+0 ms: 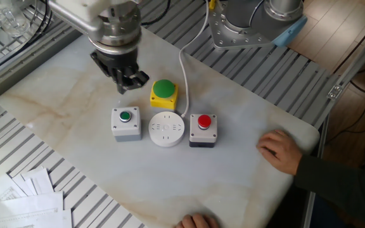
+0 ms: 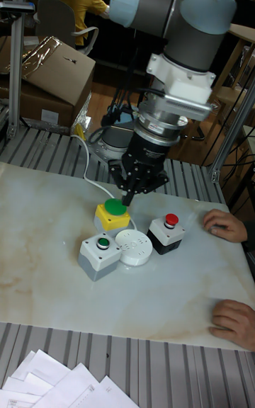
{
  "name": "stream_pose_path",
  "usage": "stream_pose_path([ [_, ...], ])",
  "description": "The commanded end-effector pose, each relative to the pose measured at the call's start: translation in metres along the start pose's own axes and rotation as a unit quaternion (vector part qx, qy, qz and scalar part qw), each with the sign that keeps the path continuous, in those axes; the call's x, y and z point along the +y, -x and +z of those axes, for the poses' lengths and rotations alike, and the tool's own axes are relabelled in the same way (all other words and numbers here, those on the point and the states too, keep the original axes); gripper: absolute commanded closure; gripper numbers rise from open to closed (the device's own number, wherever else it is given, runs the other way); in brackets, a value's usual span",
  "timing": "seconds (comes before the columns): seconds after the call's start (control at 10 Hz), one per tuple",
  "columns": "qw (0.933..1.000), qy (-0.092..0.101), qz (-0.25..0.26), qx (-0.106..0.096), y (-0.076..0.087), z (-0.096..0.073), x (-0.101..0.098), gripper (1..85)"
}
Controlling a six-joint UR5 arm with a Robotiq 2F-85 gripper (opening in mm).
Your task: Turn off the power strip by pressing the button
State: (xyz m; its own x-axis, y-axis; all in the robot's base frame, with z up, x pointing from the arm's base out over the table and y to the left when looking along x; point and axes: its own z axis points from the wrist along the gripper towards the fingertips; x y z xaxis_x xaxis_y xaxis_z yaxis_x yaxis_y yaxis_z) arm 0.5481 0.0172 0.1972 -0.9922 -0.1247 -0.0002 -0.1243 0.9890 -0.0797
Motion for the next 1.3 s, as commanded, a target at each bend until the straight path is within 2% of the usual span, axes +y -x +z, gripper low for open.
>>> stream_pose_path([
  [0.0, 0.9974, 0.006, -0.067, 0.023, -0.015, 0.004, 0.038, 84.7],
  [0.3, 0.9909, -0.012, -0.130, 0.035, -0.026, 0.016, 0.042, 84.7],
  [0.4, 0.9899, -0.002, -0.138, 0.032, -0.024, 0.028, 0.048, 84.7],
  [0.5, 0.9899, 0.010, -0.139, 0.025, -0.021, 0.038, 0.057, 84.7],
  [0.6, 0.9899, 0.010, -0.140, 0.021, -0.020, 0.043, 0.060, 84.7],
  [0.7, 0.9897, 0.001, -0.141, 0.028, -0.025, 0.052, 0.060, 84.7],
  [0.8, 0.9892, -0.002, -0.144, 0.026, -0.025, 0.067, 0.061, 84.7],
  [0.9, 0.9887, 0.003, -0.148, 0.024, -0.026, 0.079, 0.066, 84.7],
  [1.0, 0.9878, -0.008, -0.153, 0.026, -0.026, 0.088, 0.062, 84.7],
  [1.1, 0.9870, -0.008, -0.157, 0.034, -0.030, 0.089, 0.063, 84.7],
  [1.2, 0.9871, -0.008, -0.157, 0.032, -0.030, 0.089, 0.063, 84.7],
])
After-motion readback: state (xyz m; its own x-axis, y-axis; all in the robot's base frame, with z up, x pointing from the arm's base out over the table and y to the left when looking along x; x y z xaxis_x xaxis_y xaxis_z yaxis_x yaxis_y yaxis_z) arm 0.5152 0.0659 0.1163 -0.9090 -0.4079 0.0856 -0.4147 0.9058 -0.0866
